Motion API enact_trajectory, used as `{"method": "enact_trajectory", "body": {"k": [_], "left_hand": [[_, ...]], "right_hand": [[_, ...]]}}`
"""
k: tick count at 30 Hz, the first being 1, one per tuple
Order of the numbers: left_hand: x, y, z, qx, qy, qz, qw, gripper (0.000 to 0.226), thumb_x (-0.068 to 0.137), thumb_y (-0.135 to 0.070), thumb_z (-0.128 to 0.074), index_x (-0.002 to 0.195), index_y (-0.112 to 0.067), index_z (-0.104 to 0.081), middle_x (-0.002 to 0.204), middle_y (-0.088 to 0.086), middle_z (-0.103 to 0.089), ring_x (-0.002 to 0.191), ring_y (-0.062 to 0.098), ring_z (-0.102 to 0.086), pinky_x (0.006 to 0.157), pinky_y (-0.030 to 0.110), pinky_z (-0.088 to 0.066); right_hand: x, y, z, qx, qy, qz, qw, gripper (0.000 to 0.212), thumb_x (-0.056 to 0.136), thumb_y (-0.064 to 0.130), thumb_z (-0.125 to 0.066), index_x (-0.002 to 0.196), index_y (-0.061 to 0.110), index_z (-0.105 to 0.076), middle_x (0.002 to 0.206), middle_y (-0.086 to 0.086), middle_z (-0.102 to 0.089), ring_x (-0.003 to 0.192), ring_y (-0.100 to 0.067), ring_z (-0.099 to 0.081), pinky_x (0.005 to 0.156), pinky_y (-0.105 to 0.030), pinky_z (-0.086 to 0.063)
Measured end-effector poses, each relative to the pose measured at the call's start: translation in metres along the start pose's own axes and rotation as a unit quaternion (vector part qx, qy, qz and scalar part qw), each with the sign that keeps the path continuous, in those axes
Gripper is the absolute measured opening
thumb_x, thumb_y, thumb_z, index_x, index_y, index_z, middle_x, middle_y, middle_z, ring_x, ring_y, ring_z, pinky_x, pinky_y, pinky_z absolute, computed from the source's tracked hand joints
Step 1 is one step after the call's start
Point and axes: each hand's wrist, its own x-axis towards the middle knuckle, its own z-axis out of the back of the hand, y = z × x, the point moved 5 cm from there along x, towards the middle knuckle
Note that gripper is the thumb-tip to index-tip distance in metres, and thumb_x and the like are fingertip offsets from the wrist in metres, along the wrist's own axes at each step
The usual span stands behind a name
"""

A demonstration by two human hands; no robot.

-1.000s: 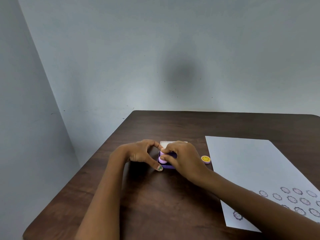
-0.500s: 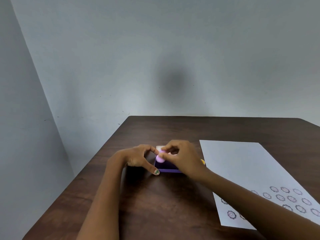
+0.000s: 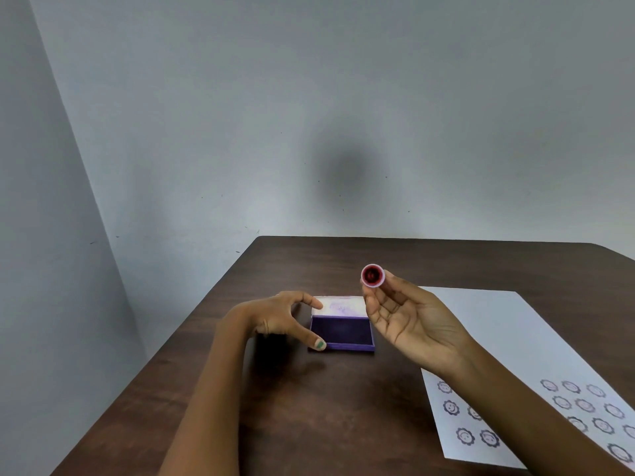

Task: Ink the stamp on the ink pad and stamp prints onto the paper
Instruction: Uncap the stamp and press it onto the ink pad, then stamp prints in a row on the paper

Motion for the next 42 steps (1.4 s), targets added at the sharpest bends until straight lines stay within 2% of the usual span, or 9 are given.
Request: {"method": "enact_trajectory", "body": {"k": [9, 13, 18, 25, 29, 31, 35, 38, 42], "left_hand": [[-0.006, -0.01, -0.002, -0.017, 0.003, 0.008, 1.0, 0.076, 0.07, -0.042, -0.079, 0.133, -0.038, -0.038, 0.149, 0.0, -0.03, 0.123, 0.019, -0.036, 0.085, 0.027, -0.045], [-0.004, -0.009, 0.001, -0.001, -0.029, 0.006, 1.0, 0.086, 0.063, -0.054, -0.079, 0.136, -0.039, -0.037, 0.151, 0.001, -0.028, 0.133, 0.023, -0.031, 0.11, 0.042, -0.034], [0.004, -0.014, 0.003, 0.085, -0.103, 0.013, 0.991, 0.107, 0.045, -0.085, -0.059, 0.14, -0.046, -0.026, 0.157, -0.003, -0.021, 0.144, 0.028, -0.017, 0.115, 0.055, -0.018], [0.009, -0.072, -0.033, 0.145, -0.24, -0.11, 0.953, 0.1, 0.049, -0.096, -0.034, 0.136, -0.047, -0.031, 0.15, -0.008, -0.035, 0.139, 0.016, -0.025, 0.108, 0.035, -0.009], [0.004, -0.123, -0.088, 0.128, -0.179, -0.205, 0.954, 0.093, 0.056, -0.093, -0.039, 0.137, -0.047, -0.027, 0.149, -0.013, -0.035, 0.136, 0.001, -0.018, 0.109, 0.029, 0.003], [0.002, -0.139, -0.114, 0.175, -0.136, -0.235, 0.947, 0.098, 0.058, -0.093, -0.04, 0.141, -0.045, -0.021, 0.153, -0.015, -0.028, 0.133, -0.008, -0.011, 0.111, 0.03, 0.011], [0.004, -0.144, -0.149, 0.264, -0.074, -0.245, 0.93, 0.107, 0.058, -0.094, -0.035, 0.148, -0.041, -0.009, 0.157, -0.023, -0.01, 0.14, -0.008, 0.003, 0.116, 0.039, 0.018], [0.005, -0.139, -0.153, 0.268, -0.053, -0.222, 0.936, 0.105, 0.059, -0.093, -0.033, 0.148, -0.042, -0.009, 0.157, -0.024, -0.007, 0.137, -0.012, 0.006, 0.115, 0.036, 0.019], [0.006, -0.138, -0.154, 0.255, -0.041, -0.212, 0.943, 0.103, 0.06, -0.092, -0.035, 0.147, -0.045, -0.009, 0.156, -0.026, -0.005, 0.14, -0.01, 0.005, 0.117, 0.032, 0.014]], "right_hand": [[-0.005, 0.013, 0.0, 0.002, 0.031, 0.025, 0.999, 0.015, 0.068, 0.004, -0.066, 0.079, 0.001, -0.075, 0.088, -0.013, -0.075, 0.081, -0.021, -0.073, 0.065, -0.029, -0.061], [-0.01, 0.03, 0.01, -0.021, 0.027, 0.051, 0.998, 0.013, 0.068, 0.005, -0.065, 0.077, 0.004, -0.076, 0.087, -0.011, -0.076, 0.083, -0.018, -0.072, 0.068, -0.028, -0.06], [-0.026, 0.074, 0.039, -0.067, -0.002, 0.111, 0.992, 0.014, 0.069, 0.007, -0.065, 0.076, 0.008, -0.076, 0.086, -0.007, -0.076, 0.084, -0.015, -0.072, 0.066, -0.026, -0.059], [-0.057, 0.142, 0.088, -0.103, -0.06, 0.199, 0.973, 0.016, 0.071, 0.01, -0.061, 0.073, 0.011, -0.077, 0.084, -0.004, -0.077, 0.082, -0.012, -0.072, 0.067, -0.023, -0.059], [-0.072, 0.167, 0.112, -0.19, -0.07, 0.219, 0.955, 0.017, 0.073, 0.012, -0.061, 0.083, 0.011, -0.075, 0.086, -0.004, -0.077, 0.081, -0.012, -0.072, 0.068, -0.021, -0.058], [-0.079, 0.172, 0.122, -0.265, -0.064, 0.228, 0.935, 0.021, 0.072, 0.012, -0.062, 0.089, 0.009, -0.073, 0.089, -0.006, -0.076, 0.083, -0.015, -0.071, 0.071, -0.021, -0.058], [-0.093, 0.173, 0.134, -0.409, -0.049, 0.236, 0.88, 0.029, 0.063, 0.017, -0.073, 0.091, 0.008, -0.073, 0.088, -0.009, -0.076, 0.081, -0.021, -0.07, 0.071, -0.022, -0.058], [-0.097, 0.168, 0.125, -0.511, -0.025, 0.248, 0.822, 0.036, 0.058, 0.027, -0.079, 0.091, 0.013, -0.074, 0.087, -0.007, -0.077, 0.081, -0.018, -0.072, 0.073, -0.021, -0.057], [-0.101, 0.161, 0.112, -0.613, 0.005, 0.265, 0.744, 0.026, 0.063, 0.023, -0.077, 0.089, 0.018, -0.074, 0.087, 0.001, -0.077, 0.08, -0.012, -0.072, 0.073, -0.016, -0.056]]}}
